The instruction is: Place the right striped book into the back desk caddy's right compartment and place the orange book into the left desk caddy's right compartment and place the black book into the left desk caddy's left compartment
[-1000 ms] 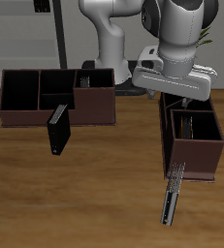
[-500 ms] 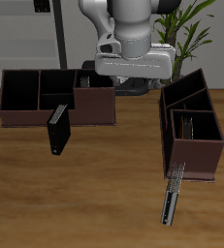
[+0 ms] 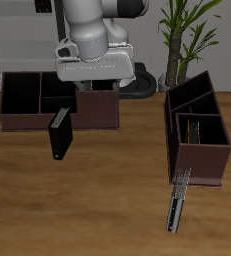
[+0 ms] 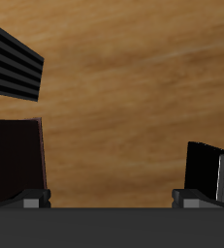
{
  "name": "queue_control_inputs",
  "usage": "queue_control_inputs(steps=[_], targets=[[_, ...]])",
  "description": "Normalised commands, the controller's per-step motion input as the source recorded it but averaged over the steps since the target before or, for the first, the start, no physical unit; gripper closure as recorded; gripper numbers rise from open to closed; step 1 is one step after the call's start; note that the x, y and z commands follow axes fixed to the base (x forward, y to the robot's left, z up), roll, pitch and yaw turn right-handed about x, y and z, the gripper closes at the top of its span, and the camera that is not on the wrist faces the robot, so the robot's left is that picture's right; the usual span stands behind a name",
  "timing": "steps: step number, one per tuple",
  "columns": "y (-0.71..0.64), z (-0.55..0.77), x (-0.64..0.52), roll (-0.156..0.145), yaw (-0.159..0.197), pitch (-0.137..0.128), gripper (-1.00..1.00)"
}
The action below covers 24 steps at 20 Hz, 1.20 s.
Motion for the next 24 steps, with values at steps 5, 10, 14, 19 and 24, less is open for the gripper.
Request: queue_control_inputs(steps=[5,10,14,19,24], targets=[[-0.6,-0.12,-0.21,-0.065,-0.011,-0.069,-1.0],[-0.61,-0.11,-0.1,-0.142,-0.039,-0.057,-1.0],[-0.33,-0.2,-0.1,-0.098,-0.027,-0.024,-1.0],[-0.21,-0.41,-0.15,-0.001,-0.006,0.02,-1.0],[-0.07,-0.38,-0.07,-0.017,-0.021,0.023,-1.0]])
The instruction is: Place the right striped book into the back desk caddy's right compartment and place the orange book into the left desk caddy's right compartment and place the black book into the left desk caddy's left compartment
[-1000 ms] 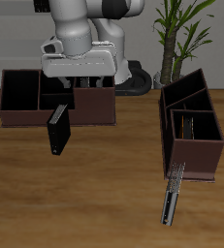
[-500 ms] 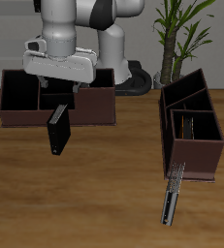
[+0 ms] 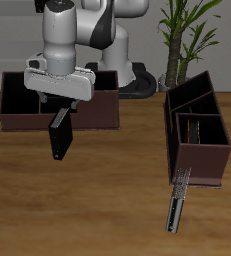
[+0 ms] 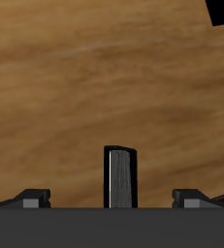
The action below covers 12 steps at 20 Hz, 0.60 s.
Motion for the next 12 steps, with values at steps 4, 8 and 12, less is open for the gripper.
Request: queue_control_inputs(steps=[4,8,12], targets=[[-0.05,-0.24,0.02,0.024,-0.001,0.028,-1.0],[-0.15,-0.16,0.12,-0.015,-0.02,0.042,-1.0],[-0.23,-0.26,0.19,-0.014,-0.043,0.07,-1.0]])
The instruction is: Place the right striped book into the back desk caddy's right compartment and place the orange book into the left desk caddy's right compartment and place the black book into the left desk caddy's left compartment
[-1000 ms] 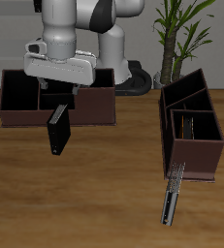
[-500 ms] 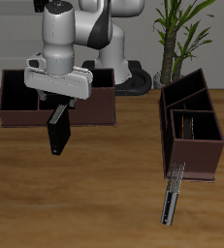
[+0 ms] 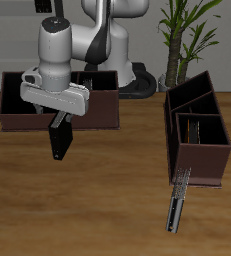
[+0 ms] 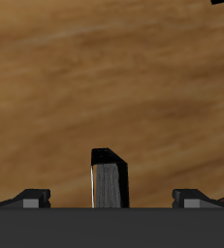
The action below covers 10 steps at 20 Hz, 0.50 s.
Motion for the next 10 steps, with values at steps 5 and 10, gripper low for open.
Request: queue_control_inputs(steps=[5,10], targets=[[-0.03,-0.22,-0.03,-0.003,-0.008,-0.023,-1.0],[0.03,-0.28,-0.01,0.013,-0.013,-0.02,-1.0]])
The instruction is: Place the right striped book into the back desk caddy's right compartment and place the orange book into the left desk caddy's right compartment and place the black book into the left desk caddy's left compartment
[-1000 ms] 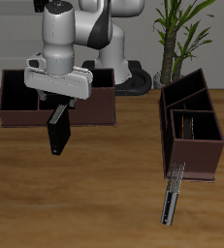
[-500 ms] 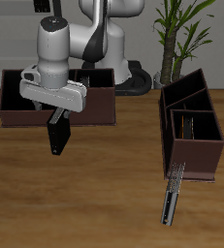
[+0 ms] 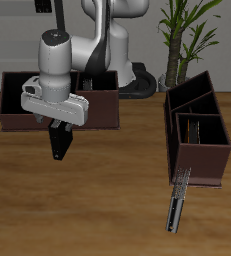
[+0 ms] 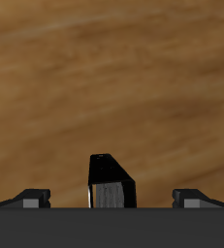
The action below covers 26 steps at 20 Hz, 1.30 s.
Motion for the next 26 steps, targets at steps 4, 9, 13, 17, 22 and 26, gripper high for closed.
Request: queue_control_inputs(steps=[4,9,13,17,22,26], targets=[[0.13,-0.16,-0.12,0.015,0.026,-0.049,-1.0],[-0.12,-0.06,0.02,-0.026,-0.011,0.0,-1.0],[-0.13,-0.12,0.01,-0.014,-0.012,0.024,-1.0],[-0.01,-0.19,0.02,0.012,-0.012,0.037,-1.0],[0.13,-0.2,-0.1,0.045,0.005,0.031,-1.0],[0.0,-0.17,-0.01,-0.035,0.007,0.03,1.0]])
